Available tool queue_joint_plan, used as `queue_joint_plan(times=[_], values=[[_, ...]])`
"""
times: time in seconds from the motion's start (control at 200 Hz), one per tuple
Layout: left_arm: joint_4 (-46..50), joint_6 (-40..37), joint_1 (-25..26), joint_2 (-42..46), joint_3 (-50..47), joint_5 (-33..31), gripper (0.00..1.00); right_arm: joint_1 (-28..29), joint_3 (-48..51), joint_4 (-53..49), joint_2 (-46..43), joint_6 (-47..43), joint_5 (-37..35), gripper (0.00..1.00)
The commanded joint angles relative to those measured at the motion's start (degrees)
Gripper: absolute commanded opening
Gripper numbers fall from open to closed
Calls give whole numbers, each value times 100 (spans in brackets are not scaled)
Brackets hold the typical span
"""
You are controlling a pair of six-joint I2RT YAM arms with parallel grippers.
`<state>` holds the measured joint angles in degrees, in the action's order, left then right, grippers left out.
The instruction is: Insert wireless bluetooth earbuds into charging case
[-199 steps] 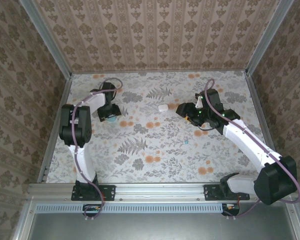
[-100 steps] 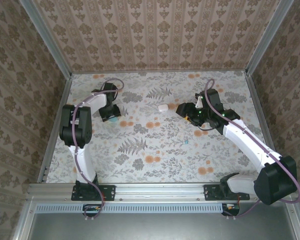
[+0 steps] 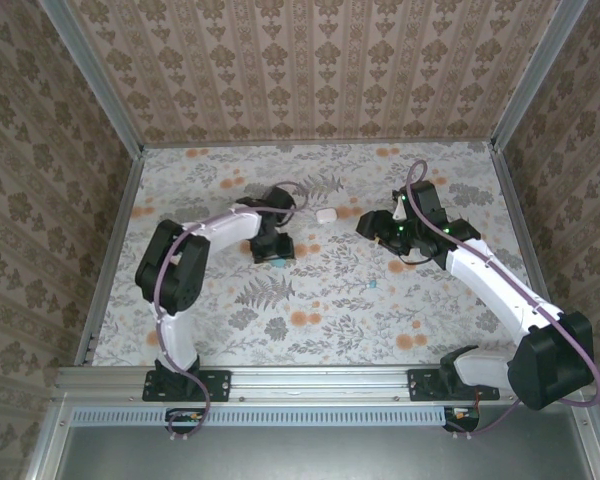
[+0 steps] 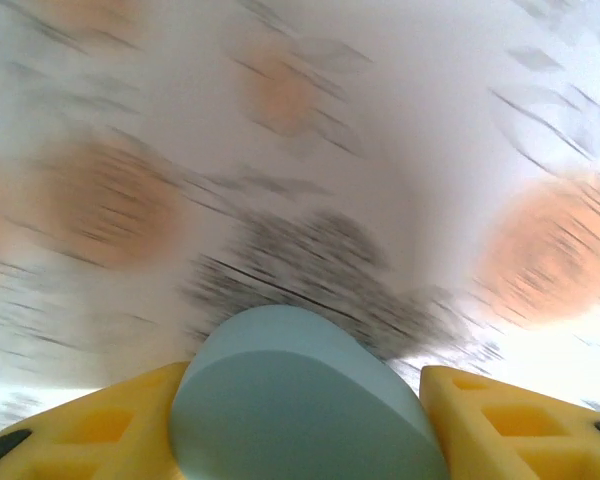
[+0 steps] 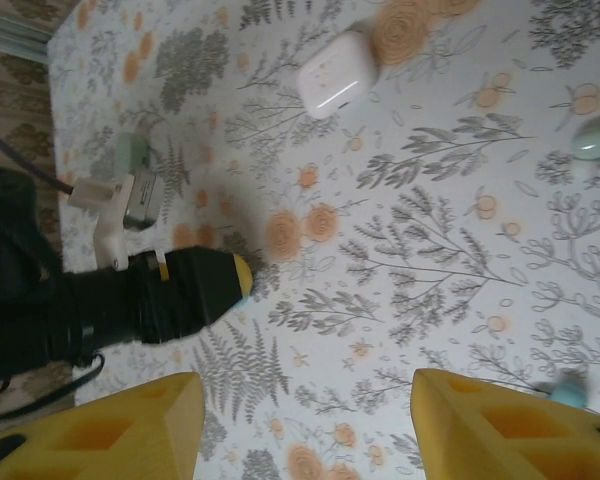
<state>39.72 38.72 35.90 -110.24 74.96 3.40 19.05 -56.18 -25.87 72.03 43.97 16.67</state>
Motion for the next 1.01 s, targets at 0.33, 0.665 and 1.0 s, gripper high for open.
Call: queue_joint_plan(times=[0.33, 0.665, 1.0], values=[[-222, 814, 498, -191, 362, 471, 67, -53, 524, 154, -68, -1174, -453, 59], [-499, 437, 76, 1333, -373, -186, 73, 572, 775, 1764, 722, -2953, -91, 59], [-2196, -763, -1704, 3895, -2248, 299, 77, 1874, -17, 2587, 2604, -5800, -639, 61]])
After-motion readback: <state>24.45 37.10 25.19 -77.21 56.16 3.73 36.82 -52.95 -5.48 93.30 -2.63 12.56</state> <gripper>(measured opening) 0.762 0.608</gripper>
